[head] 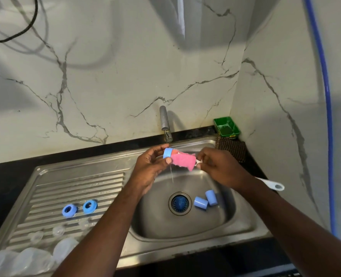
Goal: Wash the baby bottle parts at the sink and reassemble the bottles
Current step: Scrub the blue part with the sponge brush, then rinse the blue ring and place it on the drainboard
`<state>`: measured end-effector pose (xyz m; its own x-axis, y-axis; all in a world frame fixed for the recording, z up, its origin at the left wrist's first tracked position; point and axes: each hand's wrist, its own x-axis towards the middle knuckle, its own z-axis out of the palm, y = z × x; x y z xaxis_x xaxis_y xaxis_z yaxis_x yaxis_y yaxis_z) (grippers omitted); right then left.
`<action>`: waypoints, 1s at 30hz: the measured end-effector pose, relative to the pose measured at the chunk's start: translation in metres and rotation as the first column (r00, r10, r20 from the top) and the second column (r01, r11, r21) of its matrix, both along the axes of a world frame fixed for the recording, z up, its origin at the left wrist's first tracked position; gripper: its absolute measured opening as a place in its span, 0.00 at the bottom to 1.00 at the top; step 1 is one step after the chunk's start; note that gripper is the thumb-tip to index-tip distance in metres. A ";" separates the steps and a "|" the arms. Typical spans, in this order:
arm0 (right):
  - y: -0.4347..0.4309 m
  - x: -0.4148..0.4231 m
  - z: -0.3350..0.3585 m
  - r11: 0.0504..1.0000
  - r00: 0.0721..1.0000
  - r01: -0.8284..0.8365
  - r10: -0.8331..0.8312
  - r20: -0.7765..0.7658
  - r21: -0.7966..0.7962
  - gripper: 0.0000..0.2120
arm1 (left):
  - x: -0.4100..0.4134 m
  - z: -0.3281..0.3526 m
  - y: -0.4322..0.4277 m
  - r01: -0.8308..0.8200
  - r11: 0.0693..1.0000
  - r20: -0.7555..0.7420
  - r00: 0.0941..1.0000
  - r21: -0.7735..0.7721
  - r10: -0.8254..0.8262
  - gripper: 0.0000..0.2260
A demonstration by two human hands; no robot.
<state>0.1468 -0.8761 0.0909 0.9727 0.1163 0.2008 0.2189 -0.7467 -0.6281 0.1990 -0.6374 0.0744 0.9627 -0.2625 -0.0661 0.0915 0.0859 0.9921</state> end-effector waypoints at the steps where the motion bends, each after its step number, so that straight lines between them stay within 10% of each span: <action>1: -0.002 0.000 0.000 0.998 1.000 0.003 -0.002 -0.015 0.058 0.13 | -0.001 0.001 -0.002 -0.008 1.000 -0.010 1.000 -0.014 0.008 0.19; 9: -0.005 -0.002 -0.011 1.000 0.998 -0.004 0.003 0.058 0.010 0.11 | -0.010 0.001 -0.009 -0.054 0.998 -0.025 0.998 -0.027 0.054 0.21; 19: -0.009 -0.015 -0.037 0.985 0.968 -0.014 0.057 -0.246 0.171 0.17 | -0.020 -0.024 -0.017 -0.058 0.996 -0.095 0.994 -0.067 0.052 0.19; 30: -0.067 -0.056 -0.091 0.832 0.788 0.548 -0.548 -0.281 -0.087 0.08 | -0.018 -0.071 -0.028 -0.040 0.982 -0.352 0.936 -0.183 -0.027 0.15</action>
<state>0.0906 -0.9433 -0.0005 0.8864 -0.4537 -0.0916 -0.4135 -0.6873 -0.5971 0.1805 -0.6655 0.0035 0.8882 -0.2963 -0.3512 0.4300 0.2663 0.8627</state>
